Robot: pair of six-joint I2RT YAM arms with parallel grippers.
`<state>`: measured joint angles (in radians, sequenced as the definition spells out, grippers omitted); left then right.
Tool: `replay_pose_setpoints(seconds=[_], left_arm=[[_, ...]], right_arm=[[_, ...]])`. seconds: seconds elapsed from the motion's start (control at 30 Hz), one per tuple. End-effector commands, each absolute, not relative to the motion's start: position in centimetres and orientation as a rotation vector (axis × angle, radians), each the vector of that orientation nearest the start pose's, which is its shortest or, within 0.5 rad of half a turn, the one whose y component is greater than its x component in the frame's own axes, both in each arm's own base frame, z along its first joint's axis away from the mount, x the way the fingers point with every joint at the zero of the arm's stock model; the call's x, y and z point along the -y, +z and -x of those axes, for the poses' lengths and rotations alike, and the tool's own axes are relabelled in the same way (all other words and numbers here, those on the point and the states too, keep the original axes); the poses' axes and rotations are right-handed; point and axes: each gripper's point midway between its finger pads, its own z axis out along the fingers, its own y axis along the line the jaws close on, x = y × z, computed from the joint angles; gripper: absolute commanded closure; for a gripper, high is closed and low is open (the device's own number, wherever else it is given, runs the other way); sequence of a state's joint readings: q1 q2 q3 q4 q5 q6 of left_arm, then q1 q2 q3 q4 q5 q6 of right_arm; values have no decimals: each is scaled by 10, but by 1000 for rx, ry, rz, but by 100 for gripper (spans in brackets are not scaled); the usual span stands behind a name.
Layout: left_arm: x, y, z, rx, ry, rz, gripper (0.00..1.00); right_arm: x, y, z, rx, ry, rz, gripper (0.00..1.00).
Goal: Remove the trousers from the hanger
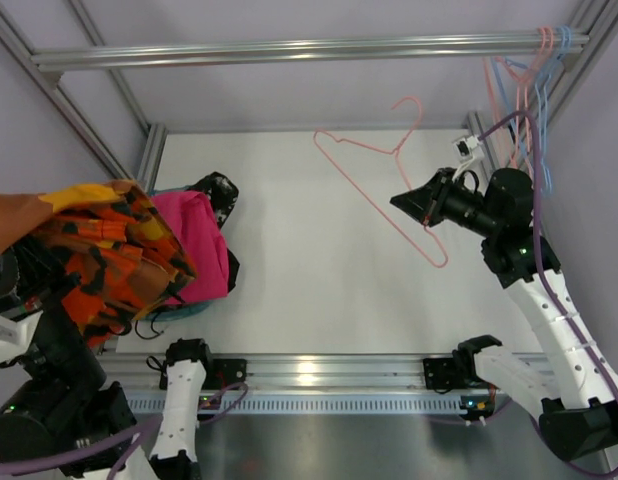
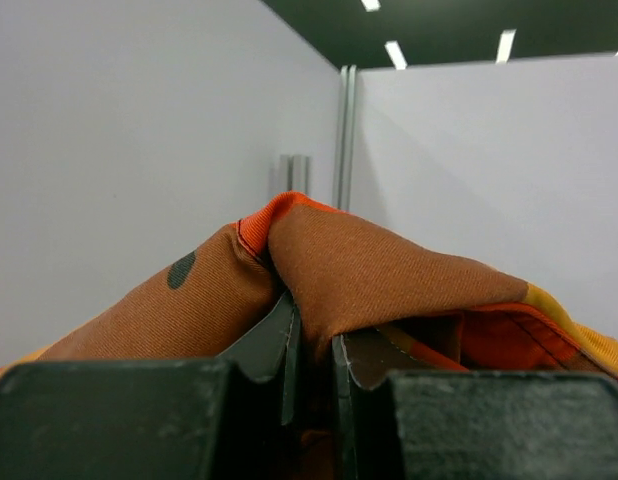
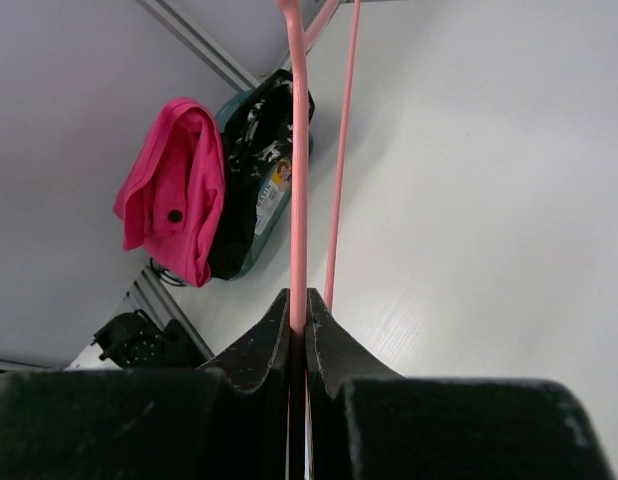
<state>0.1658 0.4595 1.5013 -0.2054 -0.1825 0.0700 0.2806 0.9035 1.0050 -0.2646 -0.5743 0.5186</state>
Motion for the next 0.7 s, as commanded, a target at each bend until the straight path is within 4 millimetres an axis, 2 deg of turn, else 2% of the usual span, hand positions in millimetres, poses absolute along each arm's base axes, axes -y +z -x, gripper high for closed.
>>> replay_pose_setpoints(seconds=[0.0,0.07,0.1,0.17,0.2,0.27,0.3,0.37,0.4,0.43,0.47,0.5,0.57,0.6,0.67], left_arm=[[-64,603,-72,-839,440,226,100],[-71,586,-80,-897,484,240,100],[-74,572,-92,-944,510,224,100],[-76,558,-103,-982,524,212,100],[-78,544,-117,-1028,533,197,100],[-80,529,-135,-1074,532,185,100],[-84,510,-155,-1132,534,185,100],[-87,496,-176,-1160,533,186,100],[-89,473,-202,-1216,521,169,100],[-89,456,-215,-1263,512,152,100],[-88,444,-229,-1292,500,136,100],[-86,422,-255,-1342,463,118,100],[-83,393,-281,-1410,417,93,100],[-77,379,-301,-1452,363,72,100],[-71,354,-321,-1524,308,46,100]], right_arm=[[-192,366,-243,-1717,1064,305,100],[-191,366,-243,-1716,1060,301,100],[-191,366,-242,-1716,1059,300,100],[-191,364,-242,-1721,1057,298,100],[-191,363,-242,-1725,1057,295,100],[-190,363,-243,-1728,1054,291,100],[-190,361,-243,-1736,1051,293,100],[-190,364,-243,-1730,1041,298,100],[-189,365,-244,-1731,1033,301,100],[-189,366,-243,-1733,1033,300,100],[-188,367,-244,-1732,1025,301,100],[-188,367,-244,-1737,1024,299,100],[-187,370,-242,-1727,1022,304,100],[-186,370,-241,-1732,1017,302,100],[-185,373,-238,-1722,1008,311,100]])
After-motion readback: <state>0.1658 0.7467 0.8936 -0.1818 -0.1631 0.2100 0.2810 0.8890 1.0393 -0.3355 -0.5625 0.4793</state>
